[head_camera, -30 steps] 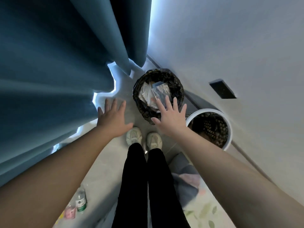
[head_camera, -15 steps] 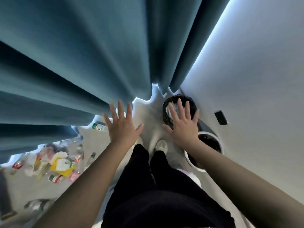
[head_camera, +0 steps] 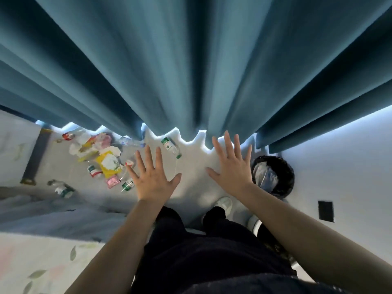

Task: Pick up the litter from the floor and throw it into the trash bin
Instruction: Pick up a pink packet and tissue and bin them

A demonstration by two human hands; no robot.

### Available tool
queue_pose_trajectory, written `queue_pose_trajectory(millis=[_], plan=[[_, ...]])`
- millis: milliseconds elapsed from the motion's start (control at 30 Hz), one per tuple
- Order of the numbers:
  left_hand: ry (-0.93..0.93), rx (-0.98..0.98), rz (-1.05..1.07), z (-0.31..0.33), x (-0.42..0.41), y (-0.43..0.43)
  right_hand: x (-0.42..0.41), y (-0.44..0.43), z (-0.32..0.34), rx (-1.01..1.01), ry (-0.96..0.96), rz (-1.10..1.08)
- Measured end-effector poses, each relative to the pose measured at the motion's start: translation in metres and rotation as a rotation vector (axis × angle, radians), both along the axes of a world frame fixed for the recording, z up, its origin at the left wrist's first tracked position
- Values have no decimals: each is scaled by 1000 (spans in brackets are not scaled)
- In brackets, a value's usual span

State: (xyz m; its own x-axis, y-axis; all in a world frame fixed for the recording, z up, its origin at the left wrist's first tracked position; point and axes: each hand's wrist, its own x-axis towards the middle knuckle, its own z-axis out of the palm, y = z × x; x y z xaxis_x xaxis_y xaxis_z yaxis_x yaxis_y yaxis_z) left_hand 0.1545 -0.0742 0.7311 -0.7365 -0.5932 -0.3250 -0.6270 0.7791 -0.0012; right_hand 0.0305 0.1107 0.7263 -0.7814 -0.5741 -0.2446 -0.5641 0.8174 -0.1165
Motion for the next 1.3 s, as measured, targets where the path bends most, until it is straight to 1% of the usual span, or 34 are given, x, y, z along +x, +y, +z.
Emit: queue_pose_trajectory(millis=[200, 367, 533, 633, 800, 1000, 1133, 1300], plan=[[-46, 57, 146, -8, 81, -91, 48, -101, 0, 20, -10, 69], [-83, 29, 170, -6, 137, -170, 90, -188, -8, 45, -75, 92], [-78, 33, 272, -5, 175, -219, 109, -245, -14, 118, -93, 198], [-120, 77, 358, -12, 193, -235, 110, -269, -18, 146, -116, 259], [-187, 148, 455, -27, 205, -257, 98, -306, -30, 199, -132, 360], [-192, 165, 578, -36, 194, -294, 67, -358, -43, 233, -180, 469], [-205, 168, 653, -45, 184, -320, 44, -407, -49, 287, -165, 616], [-279, 231, 710, -66, 178, -350, 40, -475, -63, 382, -151, 791]])
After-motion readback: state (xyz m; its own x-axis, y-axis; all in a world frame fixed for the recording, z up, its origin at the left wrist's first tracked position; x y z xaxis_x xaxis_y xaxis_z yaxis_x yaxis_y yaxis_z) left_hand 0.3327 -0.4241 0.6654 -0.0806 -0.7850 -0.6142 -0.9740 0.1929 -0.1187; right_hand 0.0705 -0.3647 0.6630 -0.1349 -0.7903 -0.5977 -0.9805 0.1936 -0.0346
